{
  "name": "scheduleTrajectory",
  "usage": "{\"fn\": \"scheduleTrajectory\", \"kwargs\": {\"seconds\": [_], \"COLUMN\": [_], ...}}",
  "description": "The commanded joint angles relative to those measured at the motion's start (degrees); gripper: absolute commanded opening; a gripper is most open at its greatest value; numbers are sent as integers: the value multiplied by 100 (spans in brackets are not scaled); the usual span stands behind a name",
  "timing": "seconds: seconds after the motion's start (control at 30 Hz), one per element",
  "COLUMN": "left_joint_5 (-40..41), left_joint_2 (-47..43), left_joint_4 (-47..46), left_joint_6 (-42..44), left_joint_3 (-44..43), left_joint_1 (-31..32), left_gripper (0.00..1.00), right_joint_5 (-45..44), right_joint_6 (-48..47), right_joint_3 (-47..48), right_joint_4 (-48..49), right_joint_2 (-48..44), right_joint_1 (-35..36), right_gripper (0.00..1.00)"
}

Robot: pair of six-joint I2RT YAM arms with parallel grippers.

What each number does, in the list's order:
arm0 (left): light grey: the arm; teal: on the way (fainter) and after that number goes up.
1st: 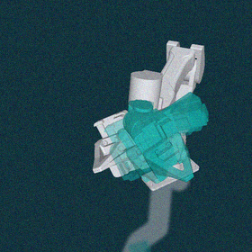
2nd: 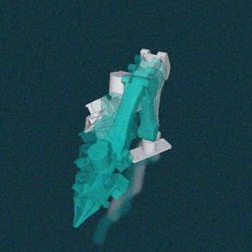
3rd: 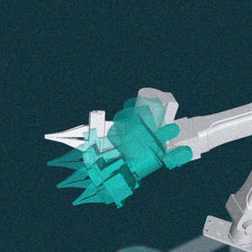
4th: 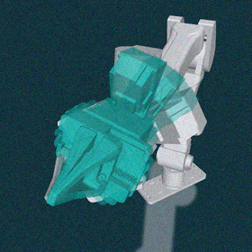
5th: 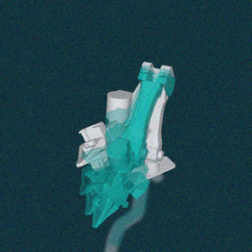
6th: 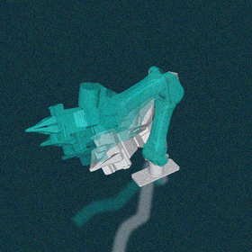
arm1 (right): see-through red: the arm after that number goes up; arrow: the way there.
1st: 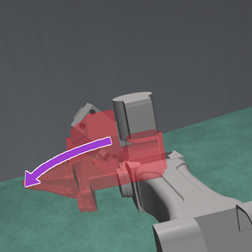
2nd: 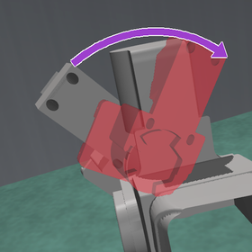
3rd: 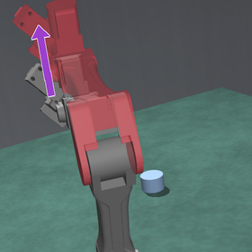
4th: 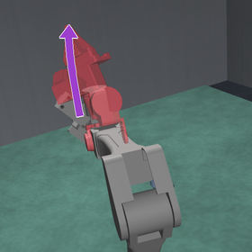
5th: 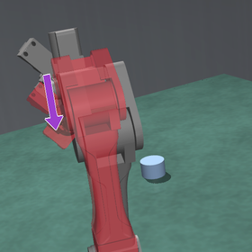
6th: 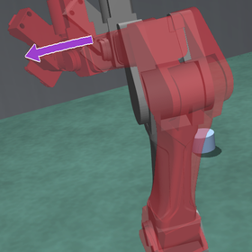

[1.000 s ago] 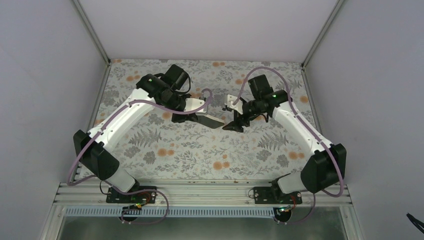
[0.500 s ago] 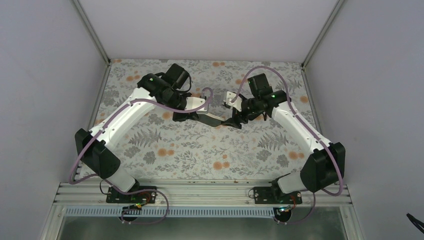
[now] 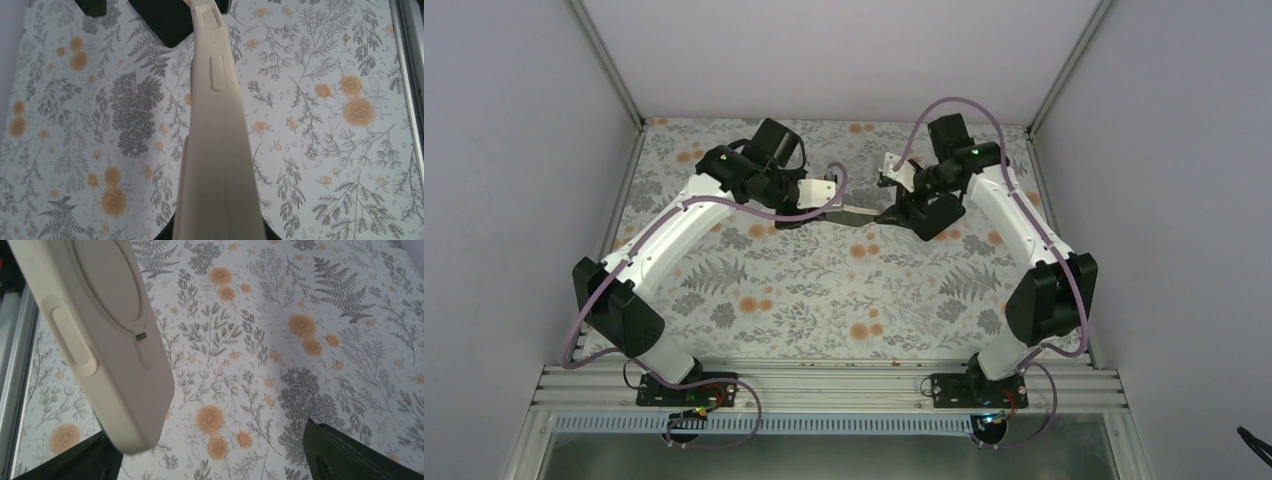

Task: Take the phone out of the phone case
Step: Remove the phone case from the phone.

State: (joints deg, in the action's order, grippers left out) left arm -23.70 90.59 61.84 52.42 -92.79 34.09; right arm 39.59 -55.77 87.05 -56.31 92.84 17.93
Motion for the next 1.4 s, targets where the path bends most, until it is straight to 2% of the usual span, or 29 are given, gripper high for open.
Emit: {"fn": "scheduleTrajectory", "kwargs": {"seconds": [0.0,0.13,0.27,0.47,0.6,0.8,1.1,1.37], "left_joint_5": [-237,-214,-231,-263,-308,-368,-414,-369], "left_joint_2": [-205,-197,-153,-90,-67,-2,-14,-60], "left_joint_4": [637,582,547,489,429,442,415,247], "left_joint_6": [185,188,183,159,128,85,62,5], "left_joint_3": [36,62,10,-105,-144,-243,-208,-158], "left_joint_1": [72,72,72,72,72,70,76,72], "left_gripper": [2,2,2,2,2,2,2,2], "right_joint_5": [144,320,334,582,501,622,685,760], "right_joint_6": [-516,-742,-751,-983,-760,-456,-254,-317], "right_joint_3": [618,537,232,-30,-549,-792,-668,-512], "right_joint_4": [-472,-854,-800,-1259,-770,-160,134,-3], "right_joint_2": [59,-104,-332,-296,-519,-635,-439,-329], "right_joint_1": [-340,-341,-338,-197,-46,-23,48,74], "right_gripper": [92,92,92,91,91,88,86,85]}}
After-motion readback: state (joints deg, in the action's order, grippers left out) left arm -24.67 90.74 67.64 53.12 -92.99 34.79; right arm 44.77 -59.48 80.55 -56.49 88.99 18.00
